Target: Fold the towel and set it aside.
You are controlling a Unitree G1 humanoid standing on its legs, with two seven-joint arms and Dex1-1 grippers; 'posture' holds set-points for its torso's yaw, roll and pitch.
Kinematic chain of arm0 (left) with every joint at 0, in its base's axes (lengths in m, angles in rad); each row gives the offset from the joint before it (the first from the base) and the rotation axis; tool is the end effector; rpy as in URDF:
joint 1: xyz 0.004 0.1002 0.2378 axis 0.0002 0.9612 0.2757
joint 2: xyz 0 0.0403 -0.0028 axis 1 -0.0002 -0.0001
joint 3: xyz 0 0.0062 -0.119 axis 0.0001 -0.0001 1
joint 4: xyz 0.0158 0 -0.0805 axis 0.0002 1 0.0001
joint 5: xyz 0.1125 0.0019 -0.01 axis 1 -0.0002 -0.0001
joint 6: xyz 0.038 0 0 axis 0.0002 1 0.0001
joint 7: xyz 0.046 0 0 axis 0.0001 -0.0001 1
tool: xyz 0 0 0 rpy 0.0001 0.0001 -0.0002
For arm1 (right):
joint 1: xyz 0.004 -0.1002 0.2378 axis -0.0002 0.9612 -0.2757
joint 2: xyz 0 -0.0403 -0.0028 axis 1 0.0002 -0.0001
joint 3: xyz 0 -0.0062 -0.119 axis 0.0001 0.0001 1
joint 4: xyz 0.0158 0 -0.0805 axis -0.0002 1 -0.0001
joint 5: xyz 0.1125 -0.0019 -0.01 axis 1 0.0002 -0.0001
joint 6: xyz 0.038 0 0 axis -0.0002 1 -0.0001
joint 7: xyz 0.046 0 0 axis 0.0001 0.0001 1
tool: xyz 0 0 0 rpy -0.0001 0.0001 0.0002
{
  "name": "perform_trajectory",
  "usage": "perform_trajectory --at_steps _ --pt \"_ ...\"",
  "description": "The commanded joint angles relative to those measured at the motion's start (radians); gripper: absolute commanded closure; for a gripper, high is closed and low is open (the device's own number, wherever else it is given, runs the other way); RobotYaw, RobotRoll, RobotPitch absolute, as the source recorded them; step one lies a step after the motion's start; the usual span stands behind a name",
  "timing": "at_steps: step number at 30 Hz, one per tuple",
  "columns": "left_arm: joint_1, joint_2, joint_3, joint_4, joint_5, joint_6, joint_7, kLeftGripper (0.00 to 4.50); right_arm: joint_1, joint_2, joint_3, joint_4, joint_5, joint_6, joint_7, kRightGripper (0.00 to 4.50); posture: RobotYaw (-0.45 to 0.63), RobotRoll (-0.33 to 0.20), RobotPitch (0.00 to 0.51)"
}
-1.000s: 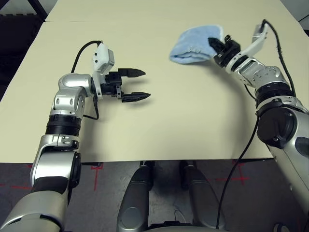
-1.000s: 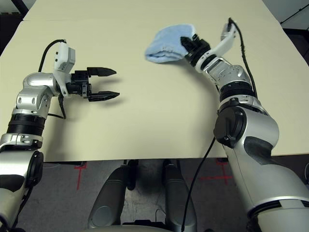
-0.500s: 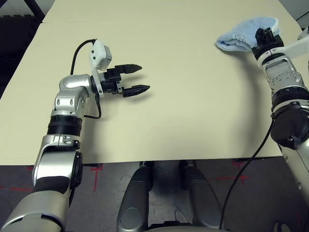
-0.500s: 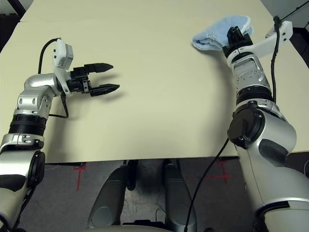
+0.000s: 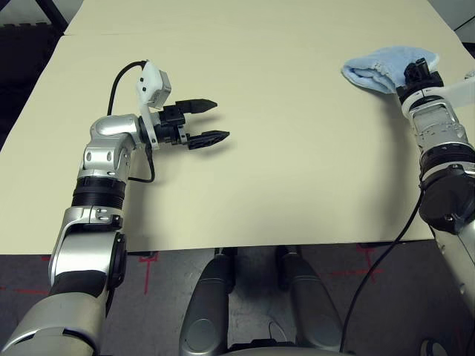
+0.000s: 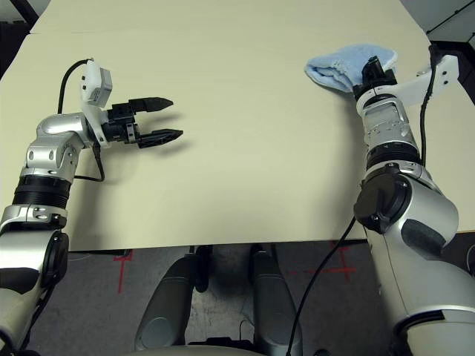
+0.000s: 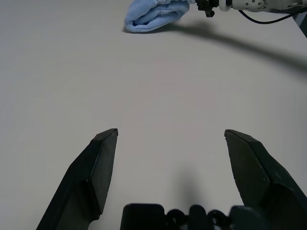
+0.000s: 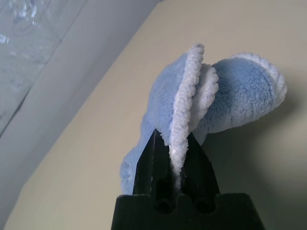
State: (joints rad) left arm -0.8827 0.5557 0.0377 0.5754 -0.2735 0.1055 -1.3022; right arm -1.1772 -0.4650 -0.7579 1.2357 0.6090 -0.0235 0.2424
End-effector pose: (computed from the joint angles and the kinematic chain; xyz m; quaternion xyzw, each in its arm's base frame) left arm 0.3581 0.2513 0.2104 0.1474 -0.0452 -0.5464 0.8232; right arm 0.3785 -0.2876 0.1865 0.4425 -0.1623 -0.0880 0.8776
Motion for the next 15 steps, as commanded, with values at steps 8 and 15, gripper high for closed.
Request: perform_trajectory --at_steps 8,15 --pt "-0.011 0.002 -0.012 0.031 0.003 -0.013 -0.012 0.0 0.042 0.063 -0.021 -0.071 0.066 0.002 -0.07 4.49 0.04 0.0 0.286" --pt "0.0 0.002 -0.01 0.024 0.002 -0.012 -0.005 0.0 0.028 0.052 -0.002 -0.077 0.067 0.073 -0.079 3.17 0.05 0.0 0.279"
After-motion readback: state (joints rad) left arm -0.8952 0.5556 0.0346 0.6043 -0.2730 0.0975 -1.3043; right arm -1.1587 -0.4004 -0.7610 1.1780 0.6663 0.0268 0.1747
